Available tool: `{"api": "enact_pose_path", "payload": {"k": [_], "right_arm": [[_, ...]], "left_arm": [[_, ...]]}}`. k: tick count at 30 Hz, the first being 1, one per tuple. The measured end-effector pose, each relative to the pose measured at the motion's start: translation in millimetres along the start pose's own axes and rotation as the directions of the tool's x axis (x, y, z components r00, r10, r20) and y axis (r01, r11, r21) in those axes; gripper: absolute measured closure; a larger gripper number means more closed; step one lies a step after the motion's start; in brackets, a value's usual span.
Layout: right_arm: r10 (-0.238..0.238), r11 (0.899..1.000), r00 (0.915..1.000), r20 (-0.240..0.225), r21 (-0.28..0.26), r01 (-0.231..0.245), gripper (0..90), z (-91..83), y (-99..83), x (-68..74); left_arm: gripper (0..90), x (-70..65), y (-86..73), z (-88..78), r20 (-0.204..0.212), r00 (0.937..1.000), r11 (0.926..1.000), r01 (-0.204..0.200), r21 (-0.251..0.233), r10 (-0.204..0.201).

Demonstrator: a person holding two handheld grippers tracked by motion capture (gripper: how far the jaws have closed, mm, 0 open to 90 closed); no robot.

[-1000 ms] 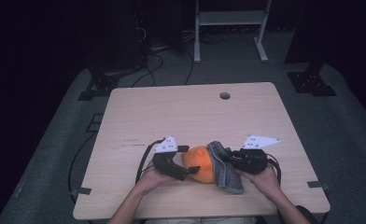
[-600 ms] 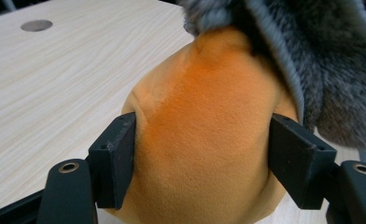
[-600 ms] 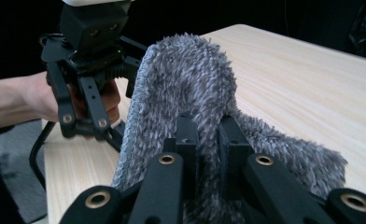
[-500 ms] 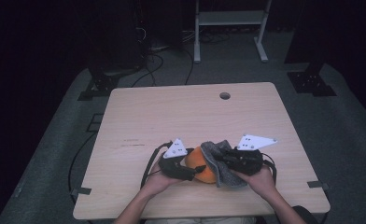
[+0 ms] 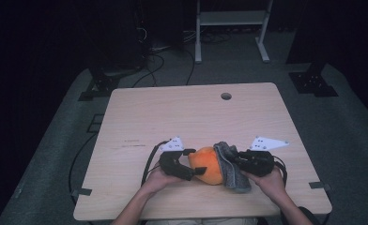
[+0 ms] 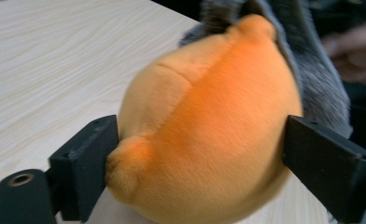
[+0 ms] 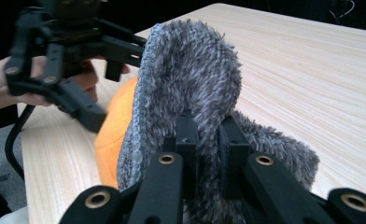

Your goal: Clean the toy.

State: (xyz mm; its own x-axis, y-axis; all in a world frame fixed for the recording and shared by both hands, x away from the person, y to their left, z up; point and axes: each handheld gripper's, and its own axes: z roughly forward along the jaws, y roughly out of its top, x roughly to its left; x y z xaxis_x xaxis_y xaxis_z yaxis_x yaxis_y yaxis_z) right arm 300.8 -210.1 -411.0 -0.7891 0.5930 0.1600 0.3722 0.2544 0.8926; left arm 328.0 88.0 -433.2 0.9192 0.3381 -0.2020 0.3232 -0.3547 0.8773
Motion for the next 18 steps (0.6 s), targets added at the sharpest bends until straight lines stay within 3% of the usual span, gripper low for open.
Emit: {"api": "enact_pose_path", "payload": {"k": [1, 4, 8, 10, 12, 13, 14, 15, 18], "right_arm": [[0.004, 1.0, 1.0, 0.005, -0.001, -0.004, 80.5, -0.9, -0.9, -1.7], [0.03, 1.0, 0.9994, 0.018, -0.003, -0.03, 80.5, -4.2, -3.7, -7.9], [0.041, 0.999, 0.999, 0.018, -0.004, -0.041, 80.4, -4.7, -5.9, -10.5], [0.038, 0.999, 0.9992, 0.014, -0.003, -0.038, 80.4, -4.6, -5.5, -10.1], [0.037, 0.999, 0.9992, 0.017, -0.01, -0.037, 80.4, -5.5, -4.1, -8.7], [0.037, 0.999, 0.9992, 0.014, -0.022, -0.036, 80.5, -6.7, -2.8, -8.6], [0.037, 0.999, 0.9992, 0.014, -0.022, -0.036, 80.5, -6.7, -2.8, -8.6], [0.045, 0.998, 0.9989, 0.011, -0.038, -0.045, 80.5, -9.1, 0.1, -9.5], [0.081, 0.995, 0.9964, -0.025, -0.061, -0.082, 80.5, -8.1, 0.5, -14.1]], "left_arm": [[14.7, -2.1, -0.4, -0.9, 0.013, 0.9996, 0.9996, -0.027, 0.005, 0.027], [14.6, -1.8, -3.3, -2.4, 0.034, 0.9984, 0.999, -0.045, 0.0, 0.045], [8.4, 6.5, -8.8, 7.6, 0.037, 0.9991, 0.9967, 0.019, 0.079, -0.022], [9.5, 6.3, -9.7, 9.5, 0.043, 0.9986, 0.9967, 0.027, 0.077, -0.03], [19.0, -0.1, -6.4, 7.6, 0.01, 0.9998, 0.9987, -0.016, 0.048, 0.016], [22.8, -7.0, -0.5, 2.5, -0.013, 0.9982, 0.9981, -0.058, 0.022, 0.058], [25.1, -7.0, -0.5, 2.5, -0.013, 0.9982, 0.9981, -0.058, 0.022, 0.058], [27.3, -14.5, 8.5, -8.8, -0.032, 0.9956, 0.9951, -0.089, -0.042, 0.088], [29.4, -15.3, 14.5, -21.8, -0.029, 0.9967, 0.991, -0.079, -0.108, 0.076]]}}
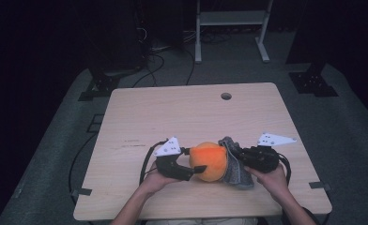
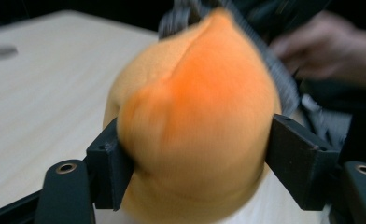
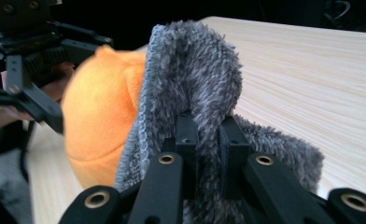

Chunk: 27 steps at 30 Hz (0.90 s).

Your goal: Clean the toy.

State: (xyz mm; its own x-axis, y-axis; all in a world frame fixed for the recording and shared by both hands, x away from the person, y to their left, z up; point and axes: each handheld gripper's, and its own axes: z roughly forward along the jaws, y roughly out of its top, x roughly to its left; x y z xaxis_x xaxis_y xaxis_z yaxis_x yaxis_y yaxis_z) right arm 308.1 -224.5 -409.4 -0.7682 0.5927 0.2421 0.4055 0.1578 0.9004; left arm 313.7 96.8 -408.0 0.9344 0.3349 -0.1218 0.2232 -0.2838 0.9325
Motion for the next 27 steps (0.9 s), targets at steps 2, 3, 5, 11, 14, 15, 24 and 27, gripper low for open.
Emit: {"api": "enact_pose_path", "payload": {"k": [2, 3, 5, 11, 14, 15, 24, 27], "right_arm": [[0.01, 1.0, 0.9999, -0.011, -0.001, -0.01, 80.4, 4.3, -0.4, -1.0], [0.01, 1.0, 0.9999, -0.01, 0.011, -0.009, 80.5, 7.8, -1.3, -1.5], [0.014, 1.0, 0.9999, -0.006, 0.025, -0.013, 80.5, 10.9, -3.4, -3.3], [-0.005, 1.0, 0.999, -0.044, -0.023, 0.004, 80.6, -2.5, 3.9, -2.9], [-0.059, 0.998, 0.9967, -0.056, -0.023, 0.058, 80.6, -2.2, 9.7, 8.0], [-0.082, 0.997, 0.9954, -0.049, -0.014, 0.082, 80.6, 0.1, 12.0, 11.7], [-0.086, 0.996, 0.9963, -0.006, 0.023, 0.086, 80.5, 0.5, 7.9, -3.1], [-0.08, 0.997, 0.9966, -0.018, 0.019, 0.081, 80.6, 0.3, 6.9, -6.3]], "left_arm": [[31.4, 2.5, -4.3, 0.5, -0.035, 0.9994, 0.9996, 0.002, 0.028, -0.001], [32.8, 3.9, -7.0, 1.8, -0.045, 0.9989, 0.9989, 0.01, 0.047, -0.008], [34.3, 6.1, -14.2, 6.2, -0.07, 0.9972, 0.9956, 0.033, 0.088, -0.027], [34.1, 10.5, -12.8, 9.4, -0.092, 0.9909, 0.9924, 0.104, 0.065, -0.098], [33.8, 6.2, -10.4, 13.6, -0.094, 0.9923, 0.9937, 0.087, 0.07, -0.081], [33.2, -0.3, -7.7, 17.6, -0.092, 0.9949, 0.9949, 0.049, 0.088, -0.041], [12.8, 7.5, -10.5, 14.6, -0.078, 0.9968, 0.9956, 0.026, 0.09, -0.019], [11.4, 7.0, -12.4, 27.5, -0.058, 0.9981, 0.9908, 0.03, 0.132, -0.023]]}}
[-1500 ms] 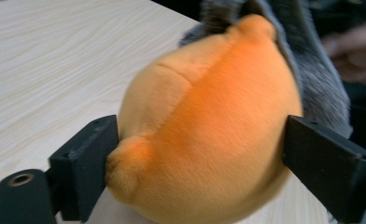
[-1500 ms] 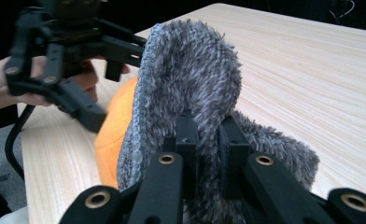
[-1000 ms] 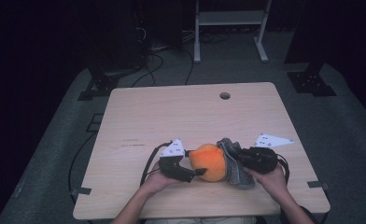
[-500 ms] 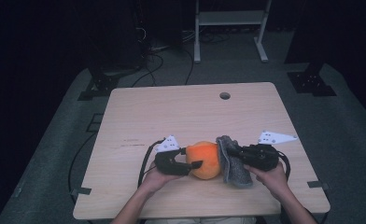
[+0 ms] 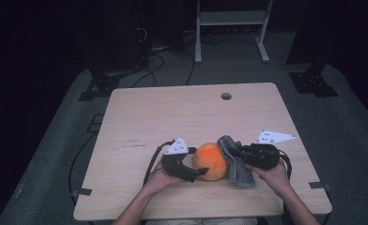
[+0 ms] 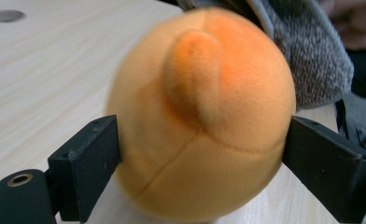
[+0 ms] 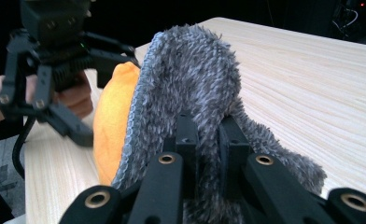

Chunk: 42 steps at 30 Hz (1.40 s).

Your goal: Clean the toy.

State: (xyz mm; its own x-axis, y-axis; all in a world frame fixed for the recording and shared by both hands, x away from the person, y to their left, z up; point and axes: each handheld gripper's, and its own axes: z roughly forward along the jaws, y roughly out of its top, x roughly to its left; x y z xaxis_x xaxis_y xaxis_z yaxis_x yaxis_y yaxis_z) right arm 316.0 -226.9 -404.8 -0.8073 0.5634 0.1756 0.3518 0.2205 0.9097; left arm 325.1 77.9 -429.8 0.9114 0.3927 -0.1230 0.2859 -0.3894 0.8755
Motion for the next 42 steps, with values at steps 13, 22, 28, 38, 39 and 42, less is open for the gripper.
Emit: {"api": "enact_pose_path", "payload": {"k": [13, 22, 28, 38, 39, 42], "right_arm": [[-0.12, 0.993, 0.9926, -0.021, 0.0, 0.12, 79.7, 10.9, 20.5, 24.1], [-0.051, 0.998, 0.9983, -0.028, 0.024, 0.052, 80.0, -9.2, 5.0, 10.5], [-0.087, 0.995, 0.9962, -0.001, 0.042, 0.087, 79.7, -1.6, 12.0, 13.4], [-0.068, 0.996, 0.9977, 0.002, 0.065, 0.067, 80.5, -10.0, 1.0, 8.7], [-0.074, 0.996, 0.9971, -0.018, 0.057, 0.075, 80.5, -8.9, 3.0, 13.5], [-0.116, 0.992, 0.9913, -0.062, 0.034, 0.118, 80.5, -3.2, 11.8, 30.5]], "left_arm": [[36.3, -20.7, -1.8, 1.9, -0.055, 0.9886, 0.99, -0.139, 0.023, 0.14], [32.4, -27.1, -0.5, 10.1, -0.05, 0.9872, 0.9883, -0.15, 0.027, 0.151], [31.2, -28.4, -5.9, 9.3, -0.036, 0.9855, 0.986, -0.165, 0.025, 0.166], [33.4, -29.8, -2.5, 14.9, -0.089, 0.9855, 0.9889, -0.147, -0.02, 0.145], [35.5, -31.6, -0.7, 14.6, -0.1, 0.9861, 0.9905, -0.136, -0.023, 0.133], [37.2, -41.8, 2.5, 17.7, -0.121, 0.9712, 0.9787, -0.205, 0.012, 0.205]]}}
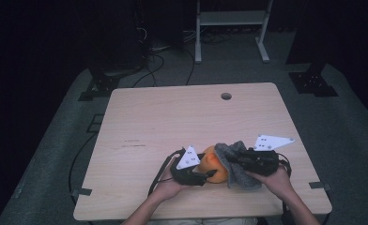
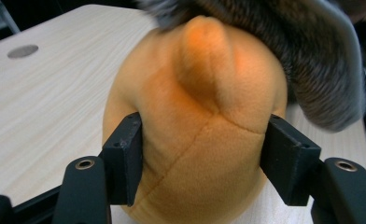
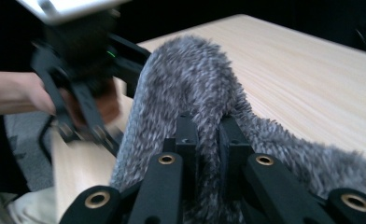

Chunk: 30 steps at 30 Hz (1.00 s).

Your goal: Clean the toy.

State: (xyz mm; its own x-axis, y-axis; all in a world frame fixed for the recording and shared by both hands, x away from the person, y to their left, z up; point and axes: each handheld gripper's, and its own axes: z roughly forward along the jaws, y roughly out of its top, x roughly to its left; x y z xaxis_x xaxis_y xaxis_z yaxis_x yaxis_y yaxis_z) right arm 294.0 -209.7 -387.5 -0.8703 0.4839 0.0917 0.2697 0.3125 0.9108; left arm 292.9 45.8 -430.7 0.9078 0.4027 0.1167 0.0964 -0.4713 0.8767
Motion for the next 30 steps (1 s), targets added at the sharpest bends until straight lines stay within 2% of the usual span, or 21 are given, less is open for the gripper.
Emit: {"api": "enact_pose_path", "payload": {"k": [2, 3, 4, 6, 8, 9, 12, 16, 18, 19, 21, 25, 28, 30], "right_arm": [[-0.032, 0.999, 0.999, -0.03, -0.002, 0.032, 80.5, 8.0, 8.7, 9.0], [-0.05, 0.999, 0.9984, -0.026, 0.008, 0.051, 80.4, 10.9, 11.9, 11.1], [-0.066, 0.998, 0.9978, -0.004, 0.015, 0.066, 80.5, 14.6, 15.7, 11.2], [-0.047, 0.999, 0.9989, 0.011, 0.023, 0.046, 80.5, 16.0, 18.1, 4.7], [-0.02, 0.999, 0.9984, 0.053, 0.035, 0.019, 80.4, 14.8, 16.4, -7.2], [-0.006, 0.999, 0.9983, 0.059, 0.036, 0.003, 80.3, 13.1, 14.1, -12.5], [0.012, 0.999, 0.9958, 0.091, 0.034, -0.015, 80.3, 5.0, 5.7, -21.5], [0.063, 0.997, 0.991, 0.118, 0.031, -0.067, 80.4, -9.7, -12.2, -32.0], [0.082, 0.996, 0.9887, 0.125, 0.03, -0.086, 80.5, -16.1, -19.0, -34.2], [0.085, 0.996, 0.9882, 0.127, 0.028, -0.09, 80.5, -18.9, -21.7, -34.4], [0.091, 0.995, 0.9878, 0.127, 0.028, -0.095, 80.5, -22.7, -26.0, -33.5], [0.097, 0.995, 0.9907, 0.095, 0.029, -0.1, 80.4, -21.2, -30.9, -26.5], [0.063, 0.998, 0.9959, 0.065, 0.024, -0.065, 80.4, -14.7, -26.9, -14.4], [0.028, 1.0, 0.9989, 0.038, 0.009, -0.028, 80.3, -8.8, -18.1, -4.5]], "left_arm": [[37.6, -7.0, 0.9, 1.3, -0.006, 0.9982, 0.9981, -0.06, 0.016, 0.06], [37.7, -8.0, 0.3, 0.7, -0.015, 0.9974, 0.9973, -0.071, 0.02, 0.071], [37.8, -6.8, -0.9, -0.3, -0.013, 0.9979, 0.9979, -0.063, 0.015, 0.064], [38.7, -6.2, -2.3, -1.8, -0.012, 0.9975, 0.9975, -0.07, 0.012, 0.07], [38.7, -7.2, -2.4, -1.2, -0.005, 0.9977, 0.9977, -0.068, 0.003, 0.068], [38.6, -6.6, -2.2, -1.0, -0.006, 0.9979, 0.9979, -0.065, 0.0, 0.065], [39.0, -4.4, -3.3, -1.0, 0.004, 0.9991, 0.999, -0.042, -0.012, 0.042], [39.3, -2.1, -4.2, -1.7, -0.005, 0.9998, 0.9994, -0.02, -0.027, 0.019], [39.3, 1.6, -5.0, -2.5, -0.003, 1.0, 0.9994, 0.007, -0.033, -0.007], [39.2, 4.4, -5.5, -3.3, -0.005, 0.9994, 0.9987, 0.034, -0.039, -0.034], [39.0, 8.6, -6.5, -4.7, -0.005, 0.9968, 0.9955, 0.08, -0.05, -0.08], [39.0, 12.9, -5.6, -7.6, -0.015, 0.9912, 0.9896, 0.13, -0.06, -0.132], [38.7, 15.7, -4.0, -8.0, -0.033, 0.9874, 0.9867, 0.153, -0.055, -0.155], [38.8, 13.7, -2.5, -7.7, -0.044, 0.9879, 0.9881, 0.146, -0.047, -0.149]]}}
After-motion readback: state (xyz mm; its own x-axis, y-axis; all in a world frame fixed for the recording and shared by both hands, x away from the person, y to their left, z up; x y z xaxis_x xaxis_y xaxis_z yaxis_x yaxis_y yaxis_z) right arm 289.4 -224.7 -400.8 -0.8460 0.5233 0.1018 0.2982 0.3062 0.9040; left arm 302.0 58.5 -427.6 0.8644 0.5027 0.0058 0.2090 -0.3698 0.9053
